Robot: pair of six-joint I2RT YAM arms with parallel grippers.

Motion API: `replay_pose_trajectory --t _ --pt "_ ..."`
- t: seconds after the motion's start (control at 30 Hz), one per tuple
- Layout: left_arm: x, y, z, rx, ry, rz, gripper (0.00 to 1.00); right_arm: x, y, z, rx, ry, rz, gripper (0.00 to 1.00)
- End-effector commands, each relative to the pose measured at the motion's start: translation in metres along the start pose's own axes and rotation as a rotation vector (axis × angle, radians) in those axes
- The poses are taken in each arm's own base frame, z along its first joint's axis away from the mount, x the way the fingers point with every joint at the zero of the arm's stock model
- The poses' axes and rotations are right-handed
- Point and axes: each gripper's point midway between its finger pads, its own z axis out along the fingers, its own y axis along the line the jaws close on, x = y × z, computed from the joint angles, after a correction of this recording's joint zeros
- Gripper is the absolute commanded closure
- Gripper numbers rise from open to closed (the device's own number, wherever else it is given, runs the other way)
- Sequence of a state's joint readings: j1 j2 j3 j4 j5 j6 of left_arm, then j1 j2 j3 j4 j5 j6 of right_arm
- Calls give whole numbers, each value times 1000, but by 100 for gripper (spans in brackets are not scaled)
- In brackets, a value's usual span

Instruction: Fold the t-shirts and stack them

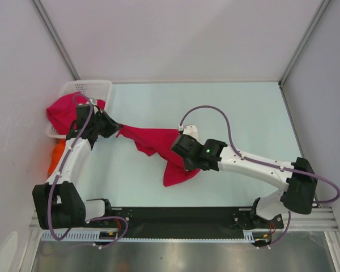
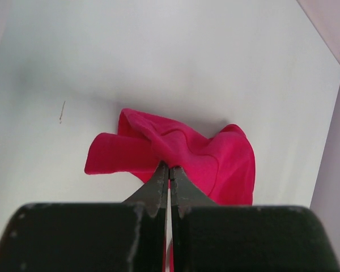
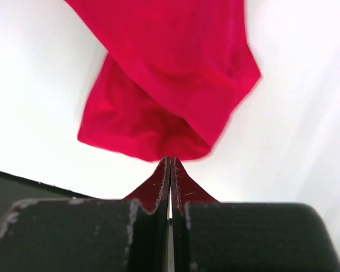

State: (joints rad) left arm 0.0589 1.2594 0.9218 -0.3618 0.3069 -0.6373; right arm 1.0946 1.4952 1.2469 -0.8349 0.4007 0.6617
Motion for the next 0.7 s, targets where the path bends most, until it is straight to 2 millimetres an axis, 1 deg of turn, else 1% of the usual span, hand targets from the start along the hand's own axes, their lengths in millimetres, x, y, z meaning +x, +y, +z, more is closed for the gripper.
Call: replay_pose_trajectory --t 0.0,0.03,0.07,0.13,0.17,0.27,0.3,0.33,0.37,0.4,0.43,0.47,0.5,0.6,0.63,0.67 --pt "-16 -18 -21 79 -47 41 100 4 -21 -9 53 -7 28 100" --pt "-11 -23 -20 108 -19 39 100 7 -17 -7 40 12 25 100" --pt "-9 -24 -20 115 -7 30 100 11 -15 -2 47 35 17 96" --pt "-9 -23 -21 114 -13 30 100 12 -5 1 37 44 11 81" --pt "-10 -23 -23 109 -22 34 100 16 0 7 43 60 2 64" --pt "-11 -21 -25 93 -26 44 100 12 21 10 3 56 -18 40" --pt "-12 -21 -26 92 -31 48 100 13 27 16 0 61 -26 37" --pt "-12 -21 -26 91 -29 47 100 10 36 17 -18 62 -38 35" --pt "-11 -20 -26 91 -26 49 100 10 40 20 -24 66 -45 33" --pt "-11 -20 -26 89 -26 47 100 13 45 28 -21 78 -59 32" --pt "-11 -19 -26 88 -27 47 100 9 52 29 -34 76 -62 32" --pt "-10 -19 -25 86 -25 48 100 9 53 32 -31 81 -74 32" --pt "-11 -19 -25 86 -27 50 100 12 57 40 -25 97 -86 32" --pt "-11 -17 -25 81 -29 53 100 5 68 46 -44 91 -104 32" --pt "-11 -15 -23 75 -27 52 100 8 69 52 -36 104 -113 32" --pt "-11 -14 -23 74 -26 51 100 4 72 54 -42 100 -115 32"
